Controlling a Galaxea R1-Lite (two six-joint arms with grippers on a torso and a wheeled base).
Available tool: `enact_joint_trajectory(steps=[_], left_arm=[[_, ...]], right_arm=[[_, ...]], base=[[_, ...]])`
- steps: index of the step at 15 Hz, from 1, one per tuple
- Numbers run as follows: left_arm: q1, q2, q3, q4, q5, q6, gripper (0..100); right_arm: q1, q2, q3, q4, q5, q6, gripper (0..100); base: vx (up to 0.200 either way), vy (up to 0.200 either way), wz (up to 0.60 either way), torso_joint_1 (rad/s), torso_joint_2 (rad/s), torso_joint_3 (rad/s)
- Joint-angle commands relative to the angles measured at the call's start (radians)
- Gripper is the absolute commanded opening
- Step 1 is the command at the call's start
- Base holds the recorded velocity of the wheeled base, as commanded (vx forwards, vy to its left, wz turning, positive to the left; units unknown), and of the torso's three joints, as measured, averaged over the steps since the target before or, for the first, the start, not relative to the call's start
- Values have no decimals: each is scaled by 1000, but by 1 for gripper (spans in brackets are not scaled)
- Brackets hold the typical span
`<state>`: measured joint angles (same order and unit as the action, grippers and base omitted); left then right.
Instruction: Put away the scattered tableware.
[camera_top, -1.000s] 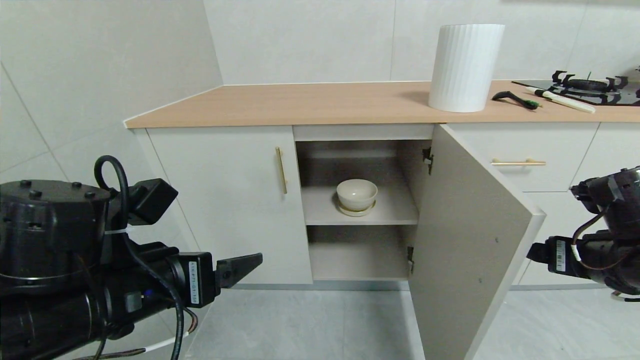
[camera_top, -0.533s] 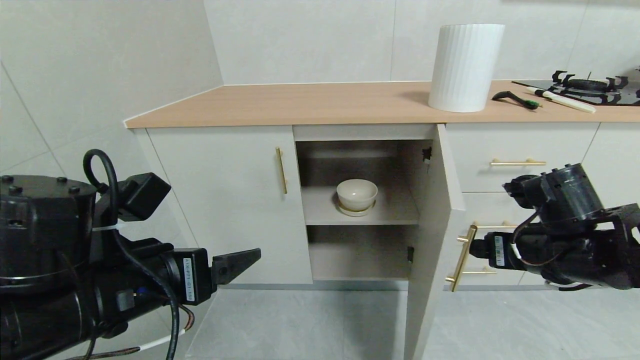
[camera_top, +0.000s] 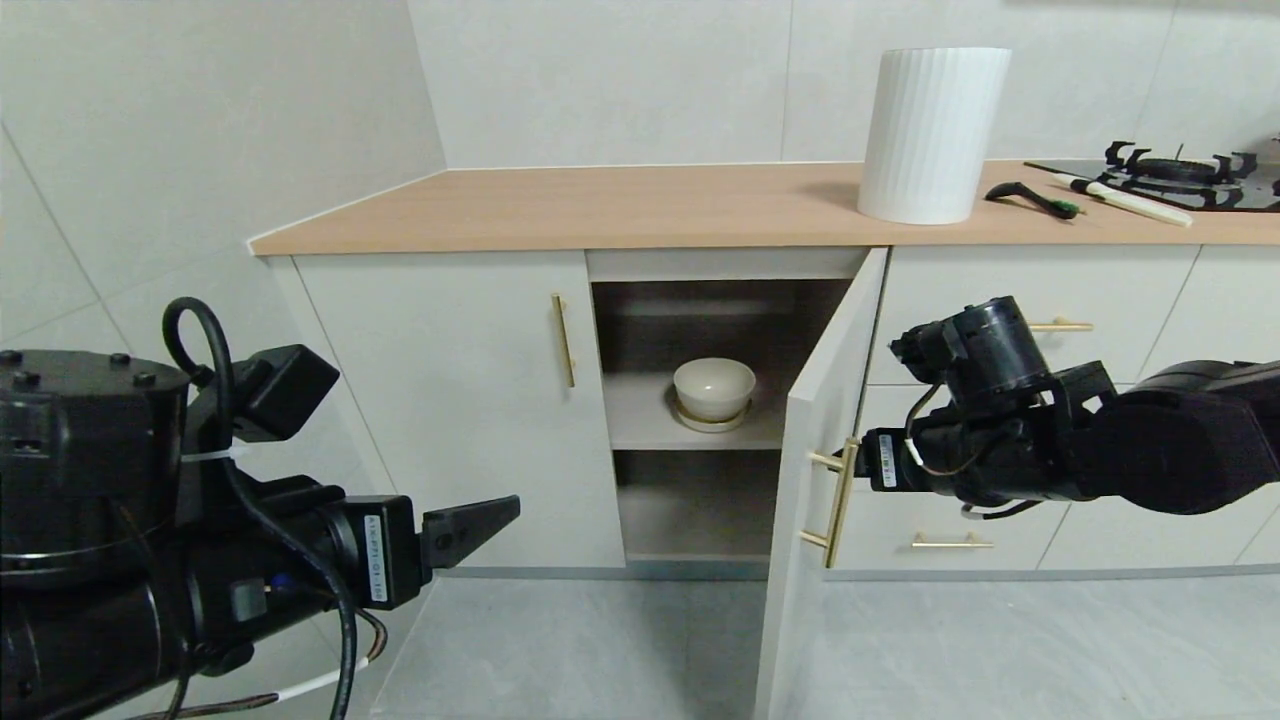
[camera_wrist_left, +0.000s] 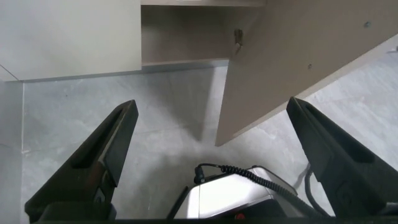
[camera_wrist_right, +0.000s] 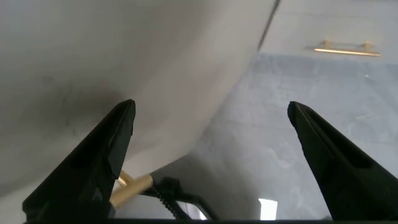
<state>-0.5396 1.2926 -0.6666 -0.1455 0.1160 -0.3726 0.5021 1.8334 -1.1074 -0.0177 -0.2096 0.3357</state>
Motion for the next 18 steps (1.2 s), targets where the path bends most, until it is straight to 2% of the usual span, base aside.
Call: enact_joint_trajectory(steps=[1,3,7,12,13,14,18], left_arm=[[0,1,-1,0,1,-2,100],[1,2,1,0,1,-2,100],[0,14,-1,0,1,-2,100],[0,8,1,1,-1,1,100],[0,7,7,1,1,27,100],[0,5,9,1,-1,37,100],[0,7,7,1,1,37,100]], right_arm=[[6,43,-22,-5,15,0,100],[9,67,-23,-51,50,2,100],[9,95,-23,-82,53,5,100],[10,152,-22,-188,47,12,100],[12,158,-20,-199,47,23,100],[18,164,-22,-206,47,37,100],[32,191,-25,-272,45,78,100]], base=[[0,0,0,0,0,0],[0,0,0,0,0,0],[0,0,0,0,0,0],[0,0,0,0,0,0],[200,0,0,-2,2,-2],[200,0,0,2,2,2],[200,0,0,-1,2,2]])
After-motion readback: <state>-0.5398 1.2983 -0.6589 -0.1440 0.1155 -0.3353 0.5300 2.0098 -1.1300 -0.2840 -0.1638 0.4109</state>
